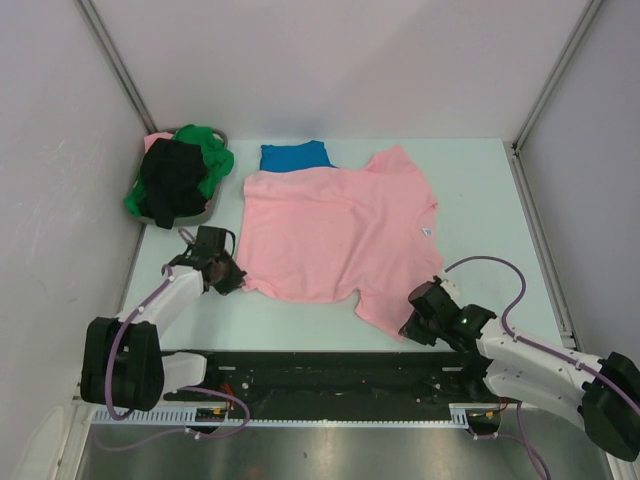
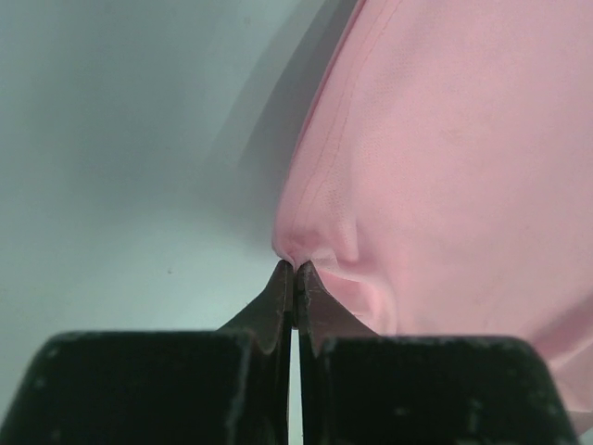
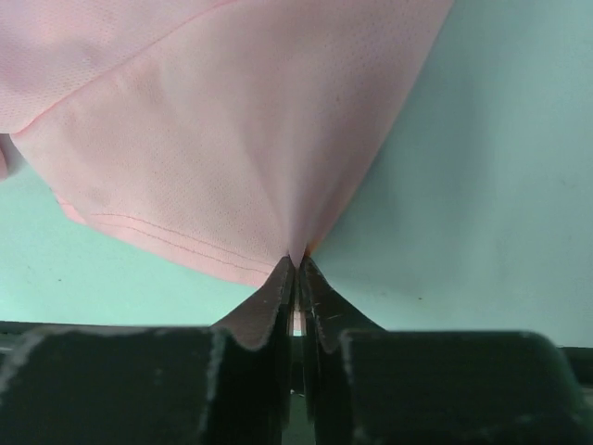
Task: Fold and stack the t-shirts
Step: Fold the tshirt
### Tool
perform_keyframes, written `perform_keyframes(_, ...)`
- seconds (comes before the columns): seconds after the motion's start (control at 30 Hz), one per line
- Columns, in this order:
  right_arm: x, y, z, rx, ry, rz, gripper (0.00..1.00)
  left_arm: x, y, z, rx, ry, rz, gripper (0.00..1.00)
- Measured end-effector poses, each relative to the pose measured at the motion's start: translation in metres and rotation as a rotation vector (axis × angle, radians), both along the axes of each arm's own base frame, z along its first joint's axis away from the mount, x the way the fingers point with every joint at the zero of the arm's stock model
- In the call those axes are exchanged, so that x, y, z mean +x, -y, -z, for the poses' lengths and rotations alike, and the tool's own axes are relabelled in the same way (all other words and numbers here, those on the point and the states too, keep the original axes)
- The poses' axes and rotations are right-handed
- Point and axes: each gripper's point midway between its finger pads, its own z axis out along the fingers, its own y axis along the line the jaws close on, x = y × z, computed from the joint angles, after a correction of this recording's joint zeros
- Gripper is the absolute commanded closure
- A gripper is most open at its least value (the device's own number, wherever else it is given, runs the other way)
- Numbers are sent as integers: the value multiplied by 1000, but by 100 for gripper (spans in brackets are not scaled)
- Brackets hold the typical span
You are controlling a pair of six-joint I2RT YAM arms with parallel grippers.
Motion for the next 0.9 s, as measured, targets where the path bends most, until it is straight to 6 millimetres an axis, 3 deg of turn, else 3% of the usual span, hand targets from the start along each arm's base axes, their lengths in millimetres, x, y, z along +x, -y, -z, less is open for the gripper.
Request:
perform_keyframes(0.27,-2,-2,-2,18,4,21,100,-5,0,3,-15,-5,8,100)
perform_keyframes(0.4,-8,16,-8,-30,18,33,100,-4,3,-11,-34,47,23,100)
perform_keyframes(0.53,7,22,-43,-30,97,50,100,-2,6,-30,-49,109,31,100)
perform_keyframes(0.7,44,25,-95,-26,210,82,100,11,10,-56,-76,164,39,100)
perform_keyframes(0.9,61,38,-127,-43,284,86,100,15,11,-82,-87,227,50,100)
